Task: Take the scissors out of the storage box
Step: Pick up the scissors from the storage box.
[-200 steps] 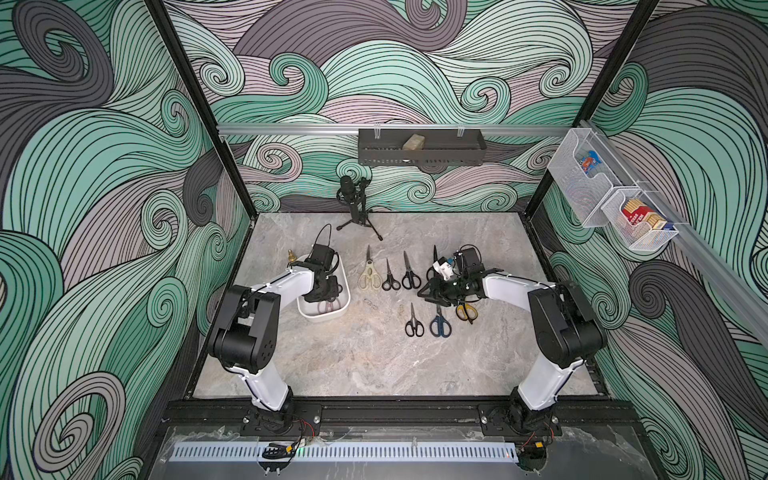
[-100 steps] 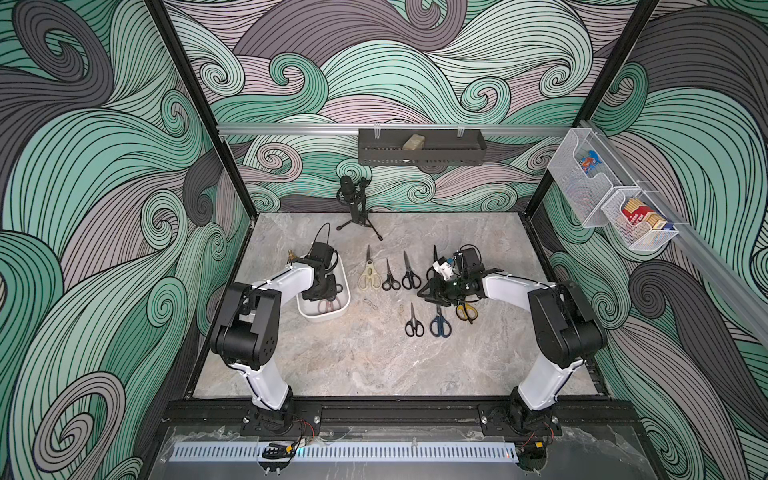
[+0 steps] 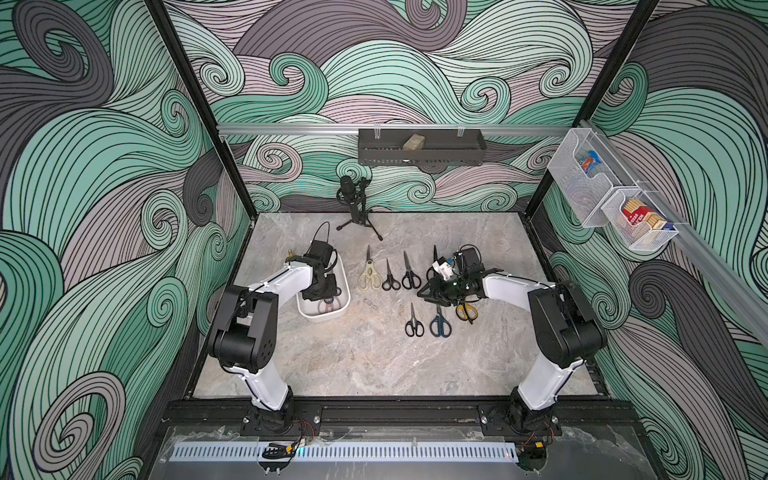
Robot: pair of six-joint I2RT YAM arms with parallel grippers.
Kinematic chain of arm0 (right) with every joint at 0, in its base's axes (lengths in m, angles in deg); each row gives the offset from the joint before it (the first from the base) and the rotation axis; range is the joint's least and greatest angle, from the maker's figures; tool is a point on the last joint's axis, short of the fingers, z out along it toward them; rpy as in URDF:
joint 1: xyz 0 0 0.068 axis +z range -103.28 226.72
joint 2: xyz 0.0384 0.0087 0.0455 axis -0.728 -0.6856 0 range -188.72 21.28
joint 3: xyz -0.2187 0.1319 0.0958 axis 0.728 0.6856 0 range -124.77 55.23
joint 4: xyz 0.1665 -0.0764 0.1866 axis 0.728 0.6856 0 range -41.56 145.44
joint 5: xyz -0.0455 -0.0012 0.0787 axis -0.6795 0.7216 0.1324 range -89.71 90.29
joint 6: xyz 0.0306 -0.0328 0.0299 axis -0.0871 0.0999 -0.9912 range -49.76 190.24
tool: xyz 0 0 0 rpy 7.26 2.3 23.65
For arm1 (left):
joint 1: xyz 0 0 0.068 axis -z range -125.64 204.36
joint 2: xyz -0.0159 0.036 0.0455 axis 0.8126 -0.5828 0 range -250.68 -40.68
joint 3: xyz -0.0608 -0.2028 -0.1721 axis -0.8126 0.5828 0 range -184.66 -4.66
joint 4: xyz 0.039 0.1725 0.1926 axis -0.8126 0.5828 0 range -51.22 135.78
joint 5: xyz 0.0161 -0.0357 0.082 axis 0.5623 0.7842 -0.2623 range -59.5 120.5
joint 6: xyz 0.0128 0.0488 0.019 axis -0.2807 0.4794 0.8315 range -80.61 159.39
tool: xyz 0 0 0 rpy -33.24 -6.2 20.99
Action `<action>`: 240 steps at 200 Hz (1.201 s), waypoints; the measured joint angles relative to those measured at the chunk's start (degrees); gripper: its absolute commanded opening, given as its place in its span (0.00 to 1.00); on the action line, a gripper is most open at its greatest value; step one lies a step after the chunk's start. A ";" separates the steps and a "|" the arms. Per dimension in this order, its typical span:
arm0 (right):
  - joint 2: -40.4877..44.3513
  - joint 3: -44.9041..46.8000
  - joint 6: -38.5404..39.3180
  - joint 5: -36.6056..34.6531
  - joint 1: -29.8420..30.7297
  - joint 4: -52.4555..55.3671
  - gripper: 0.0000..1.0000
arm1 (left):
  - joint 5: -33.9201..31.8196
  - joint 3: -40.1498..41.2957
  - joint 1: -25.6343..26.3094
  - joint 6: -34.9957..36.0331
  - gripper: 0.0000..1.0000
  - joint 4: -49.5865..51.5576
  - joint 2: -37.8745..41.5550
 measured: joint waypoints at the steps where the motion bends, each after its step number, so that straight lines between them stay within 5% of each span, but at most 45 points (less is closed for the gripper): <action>1: 0.00 0.00 0.02 0.00 0.00 0.00 0.42 | 0.02 0.00 0.00 -0.02 0.28 0.00 0.02; 164: -0.07 0.00 0.24 -0.02 0.00 0.00 0.42 | 0.39 2.82 0.11 -0.13 0.25 -2.16 -1.57; 240: -0.66 0.00 0.24 0.00 0.00 0.07 0.42 | 0.33 2.80 0.35 -0.13 0.07 -2.54 -1.79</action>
